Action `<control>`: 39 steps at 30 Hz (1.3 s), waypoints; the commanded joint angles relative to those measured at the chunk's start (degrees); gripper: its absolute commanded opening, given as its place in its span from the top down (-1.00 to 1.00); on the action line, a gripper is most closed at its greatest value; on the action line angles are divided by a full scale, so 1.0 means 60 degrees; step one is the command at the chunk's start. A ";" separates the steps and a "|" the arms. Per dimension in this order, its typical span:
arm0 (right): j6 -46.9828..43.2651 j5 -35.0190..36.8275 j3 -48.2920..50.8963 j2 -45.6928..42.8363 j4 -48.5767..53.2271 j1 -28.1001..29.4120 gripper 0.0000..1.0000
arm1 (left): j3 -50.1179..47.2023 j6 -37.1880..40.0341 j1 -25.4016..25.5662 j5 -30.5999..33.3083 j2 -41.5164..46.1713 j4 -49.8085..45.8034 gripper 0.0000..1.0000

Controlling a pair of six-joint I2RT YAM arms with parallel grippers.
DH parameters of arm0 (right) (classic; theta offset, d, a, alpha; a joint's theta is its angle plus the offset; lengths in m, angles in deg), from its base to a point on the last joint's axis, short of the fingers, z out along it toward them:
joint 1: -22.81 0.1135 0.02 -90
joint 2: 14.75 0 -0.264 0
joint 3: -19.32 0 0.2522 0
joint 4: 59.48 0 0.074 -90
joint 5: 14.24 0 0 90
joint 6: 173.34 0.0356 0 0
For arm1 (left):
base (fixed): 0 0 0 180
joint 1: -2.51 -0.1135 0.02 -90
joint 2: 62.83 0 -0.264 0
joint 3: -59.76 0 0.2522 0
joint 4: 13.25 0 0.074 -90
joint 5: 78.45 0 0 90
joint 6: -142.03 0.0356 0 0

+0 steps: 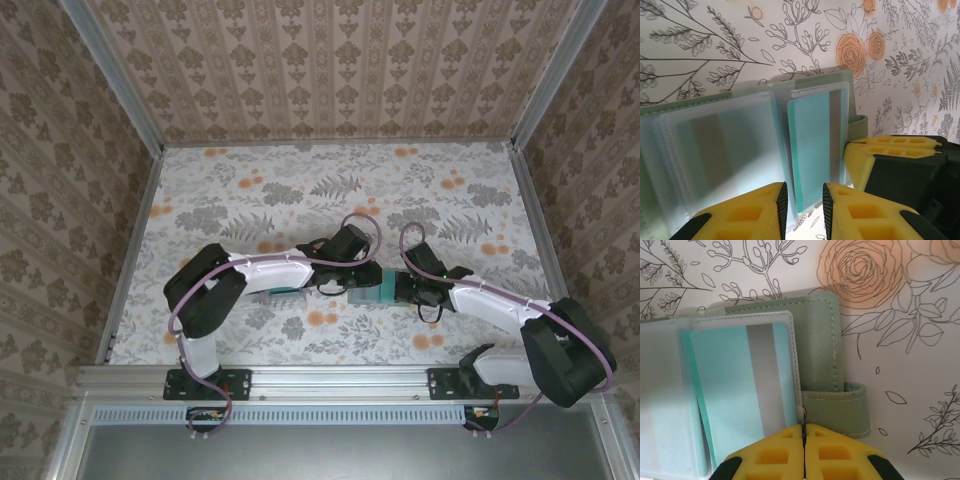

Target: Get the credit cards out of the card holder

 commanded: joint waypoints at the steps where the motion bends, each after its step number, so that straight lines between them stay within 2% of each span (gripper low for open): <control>1: 0.0108 -0.0505 -0.0280 0.0140 0.0013 0.0065 0.84 | 0.0350 -0.0231 0.0075 -0.0254 -0.0289 0.0250 0.44; 8: -0.0001 -0.0965 -0.0515 0.0289 -0.0119 0.0124 0.83 | 0.0217 -0.0201 0.0044 0.0000 -0.0223 0.0052 0.45; 18: -0.0724 0.0059 -0.1226 0.0005 0.1011 0.0095 0.72 | 0.0191 -0.0261 0.0023 0.0010 -0.0283 0.0015 0.44; 39: -0.0896 0.0180 -0.1533 0.1628 0.1075 -0.0098 0.81 | 0.0172 -0.0334 0.0017 -0.0215 -0.0399 0.0147 0.45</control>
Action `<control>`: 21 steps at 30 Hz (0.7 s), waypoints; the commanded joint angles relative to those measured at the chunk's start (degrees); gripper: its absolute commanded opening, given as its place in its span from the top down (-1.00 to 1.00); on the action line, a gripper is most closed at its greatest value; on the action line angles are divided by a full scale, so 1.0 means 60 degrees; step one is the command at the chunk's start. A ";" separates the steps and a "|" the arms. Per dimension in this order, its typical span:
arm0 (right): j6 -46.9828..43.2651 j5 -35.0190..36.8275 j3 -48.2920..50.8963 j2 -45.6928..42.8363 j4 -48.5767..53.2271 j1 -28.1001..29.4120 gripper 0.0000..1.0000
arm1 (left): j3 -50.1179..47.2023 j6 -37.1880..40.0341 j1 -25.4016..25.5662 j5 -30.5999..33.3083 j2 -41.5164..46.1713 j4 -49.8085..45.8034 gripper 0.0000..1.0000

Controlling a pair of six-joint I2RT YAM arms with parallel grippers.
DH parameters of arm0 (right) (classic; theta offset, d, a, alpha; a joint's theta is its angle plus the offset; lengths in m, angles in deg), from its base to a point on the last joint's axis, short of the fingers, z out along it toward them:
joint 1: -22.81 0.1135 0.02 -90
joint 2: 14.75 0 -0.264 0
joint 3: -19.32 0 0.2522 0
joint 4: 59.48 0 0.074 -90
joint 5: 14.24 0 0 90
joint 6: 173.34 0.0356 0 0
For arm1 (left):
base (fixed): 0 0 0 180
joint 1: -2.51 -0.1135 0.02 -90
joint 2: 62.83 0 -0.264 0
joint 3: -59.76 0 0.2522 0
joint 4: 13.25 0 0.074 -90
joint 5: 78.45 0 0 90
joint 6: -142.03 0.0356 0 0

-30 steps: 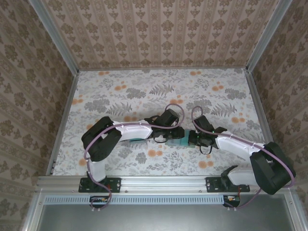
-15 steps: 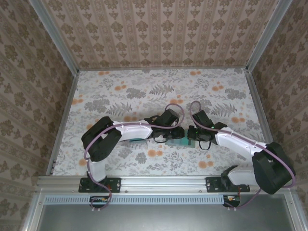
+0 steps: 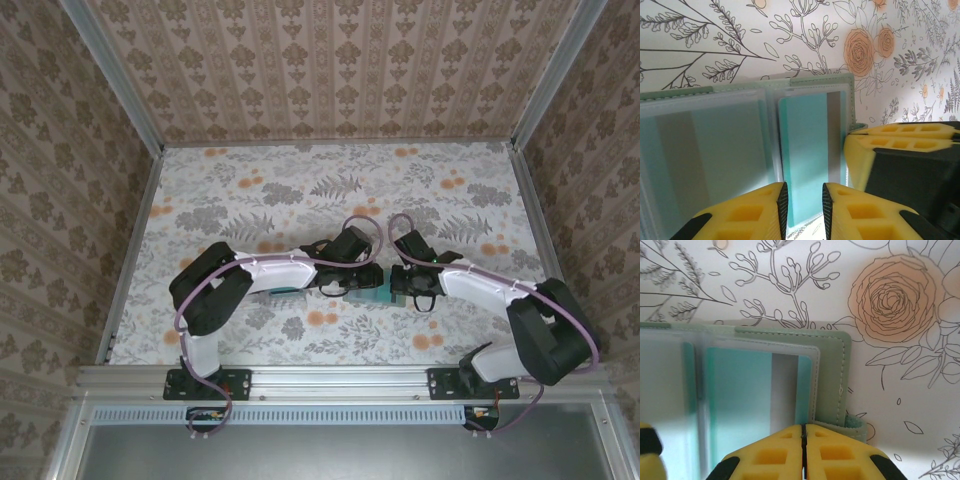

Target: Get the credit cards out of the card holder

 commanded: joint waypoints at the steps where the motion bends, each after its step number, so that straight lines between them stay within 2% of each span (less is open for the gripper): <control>1: -0.0040 0.0120 -0.0229 0.0384 0.0295 -0.0032 0.81 | 0.0122 -0.0122 -0.0007 -0.0195 -0.0164 0.0057 0.45; 21: 0.0161 -0.0059 0.0164 0.0029 0.0050 -0.0032 0.84 | 0.0238 -0.0728 -0.0013 -0.0659 -0.0624 0.0200 0.51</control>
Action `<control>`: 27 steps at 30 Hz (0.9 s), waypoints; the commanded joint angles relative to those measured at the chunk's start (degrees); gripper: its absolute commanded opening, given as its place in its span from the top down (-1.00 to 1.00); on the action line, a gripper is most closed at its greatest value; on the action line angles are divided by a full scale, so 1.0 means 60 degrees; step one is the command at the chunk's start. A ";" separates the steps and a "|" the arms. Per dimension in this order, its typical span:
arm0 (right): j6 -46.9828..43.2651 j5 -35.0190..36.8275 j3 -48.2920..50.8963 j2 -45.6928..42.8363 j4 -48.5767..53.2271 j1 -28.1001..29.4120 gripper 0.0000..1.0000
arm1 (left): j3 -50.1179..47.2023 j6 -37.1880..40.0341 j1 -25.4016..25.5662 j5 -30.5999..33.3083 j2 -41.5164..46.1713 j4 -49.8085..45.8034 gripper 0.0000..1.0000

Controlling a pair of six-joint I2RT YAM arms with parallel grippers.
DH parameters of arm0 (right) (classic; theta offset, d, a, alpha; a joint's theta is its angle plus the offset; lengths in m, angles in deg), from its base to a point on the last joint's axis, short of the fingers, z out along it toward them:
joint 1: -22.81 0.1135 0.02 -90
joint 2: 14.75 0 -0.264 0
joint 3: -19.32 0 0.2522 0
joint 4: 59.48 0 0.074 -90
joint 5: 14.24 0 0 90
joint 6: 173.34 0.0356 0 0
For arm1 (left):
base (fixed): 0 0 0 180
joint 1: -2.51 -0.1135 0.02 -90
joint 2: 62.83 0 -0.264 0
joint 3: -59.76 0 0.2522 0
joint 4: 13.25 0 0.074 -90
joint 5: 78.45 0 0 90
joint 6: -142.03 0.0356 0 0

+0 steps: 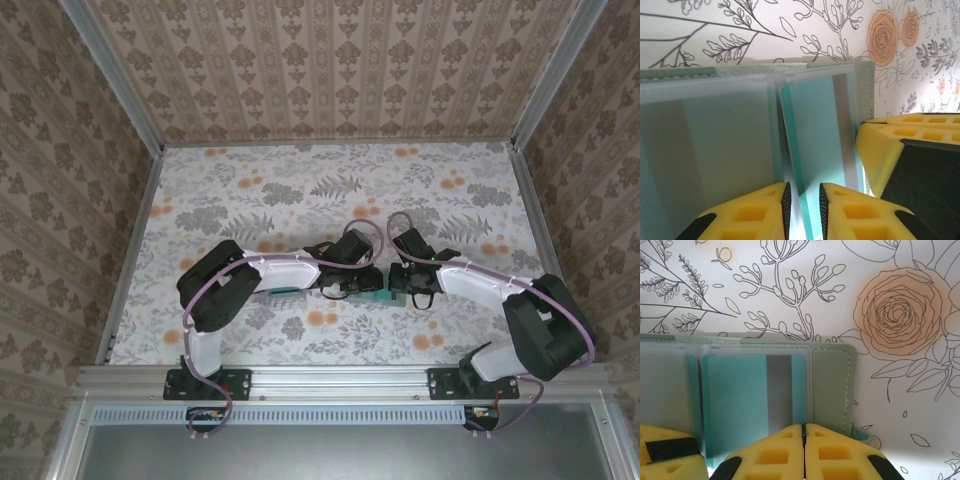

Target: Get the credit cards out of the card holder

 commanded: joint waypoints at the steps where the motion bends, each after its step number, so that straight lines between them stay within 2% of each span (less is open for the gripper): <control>1: 0.0122 -0.0063 0.0294 -0.0124 0.0195 -0.0025 0.84 | 0.0153 -0.0366 0.0005 -0.0330 -0.0187 0.0256 0.51; 7: 0.0149 -0.0068 0.0327 -0.0184 0.0168 -0.0018 0.85 | 0.0139 -0.0592 -0.0022 -0.0477 -0.0351 0.0431 0.51; 16: 0.0173 -0.0040 0.0371 -0.0183 0.0142 -0.0025 0.85 | 0.0367 -0.0359 0.0009 0.0340 -0.0176 -0.0960 0.51; 22: 0.0167 -0.0041 0.0370 -0.0183 0.0142 -0.0024 0.85 | 0.0604 -0.0286 0.0035 0.0453 -0.0304 -0.1368 0.51; 27: 0.0166 -0.0074 0.0374 -0.0183 0.0134 -0.0021 0.85 | 0.0463 -0.0458 0.0041 0.0011 -0.0446 -0.0659 0.51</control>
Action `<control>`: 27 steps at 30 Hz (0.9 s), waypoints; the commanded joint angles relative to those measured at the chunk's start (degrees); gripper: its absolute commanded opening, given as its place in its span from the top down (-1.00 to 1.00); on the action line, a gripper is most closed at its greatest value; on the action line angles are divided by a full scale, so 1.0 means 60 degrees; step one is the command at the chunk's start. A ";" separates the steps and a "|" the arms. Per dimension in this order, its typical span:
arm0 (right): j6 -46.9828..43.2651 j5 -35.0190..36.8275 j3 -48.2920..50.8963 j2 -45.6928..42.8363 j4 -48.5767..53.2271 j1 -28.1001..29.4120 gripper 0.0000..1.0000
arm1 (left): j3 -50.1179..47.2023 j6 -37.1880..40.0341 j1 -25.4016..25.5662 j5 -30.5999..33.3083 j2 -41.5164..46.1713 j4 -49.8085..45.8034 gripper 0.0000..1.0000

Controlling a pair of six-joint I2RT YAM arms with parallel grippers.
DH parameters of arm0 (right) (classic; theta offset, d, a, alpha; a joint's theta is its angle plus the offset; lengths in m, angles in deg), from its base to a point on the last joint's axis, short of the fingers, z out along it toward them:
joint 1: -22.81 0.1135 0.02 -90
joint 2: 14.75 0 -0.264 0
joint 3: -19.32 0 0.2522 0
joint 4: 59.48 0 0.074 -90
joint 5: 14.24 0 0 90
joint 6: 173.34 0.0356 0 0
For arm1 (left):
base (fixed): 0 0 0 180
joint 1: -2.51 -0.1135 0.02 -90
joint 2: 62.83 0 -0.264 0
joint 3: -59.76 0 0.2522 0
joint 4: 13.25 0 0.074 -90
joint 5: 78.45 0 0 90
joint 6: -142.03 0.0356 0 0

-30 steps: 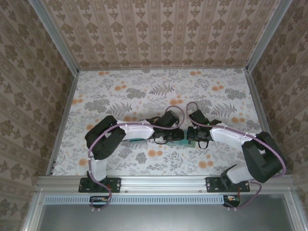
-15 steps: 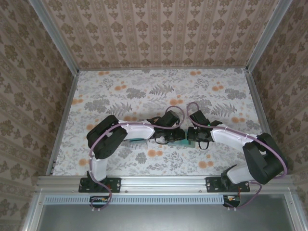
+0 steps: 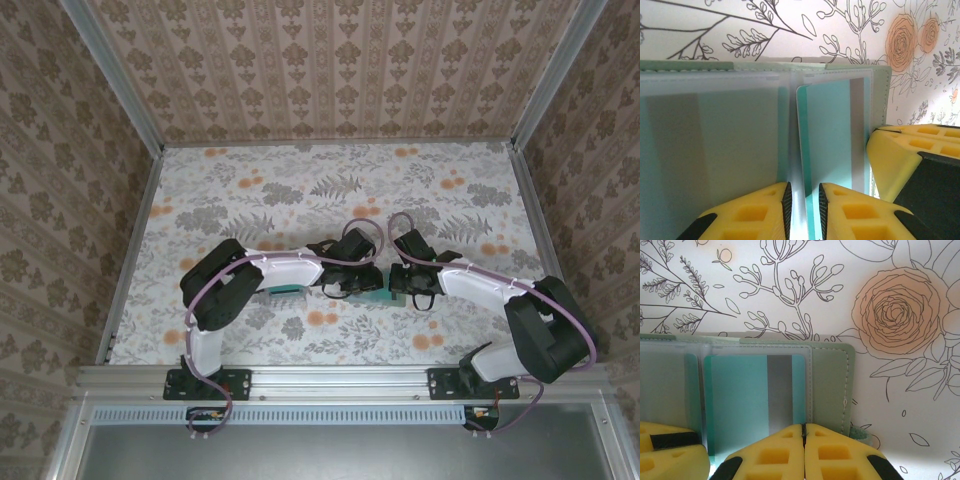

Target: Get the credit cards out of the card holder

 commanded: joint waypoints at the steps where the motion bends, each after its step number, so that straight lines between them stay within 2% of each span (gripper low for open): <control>1: 0.0141 -0.0087 0.0234 -0.0074 0.0260 -0.0017 0.85 | -0.0044 -0.0115 0.0019 -0.0225 -0.0258 0.0247 0.52; 6: 0.0133 -0.0099 0.0284 -0.0077 0.0240 -0.0021 0.86 | -0.0453 -0.0596 -0.0064 -0.0715 -0.0322 0.1244 0.52; 11: 0.0146 -0.0100 0.0316 -0.0290 0.0223 -0.0020 0.86 | -0.0591 -0.0679 -0.0115 -0.0711 -0.0219 0.1423 0.58; 14: 0.0183 -0.0093 0.0349 -0.0379 0.0199 -0.0020 0.86 | -0.0737 -0.0784 -0.0160 -0.0749 -0.0142 0.1643 0.71; 27: 0.0221 -0.0092 0.0419 -0.0308 0.0121 -0.0014 0.85 | -0.1519 -0.1230 -0.0367 -0.0884 0.0192 0.2966 0.63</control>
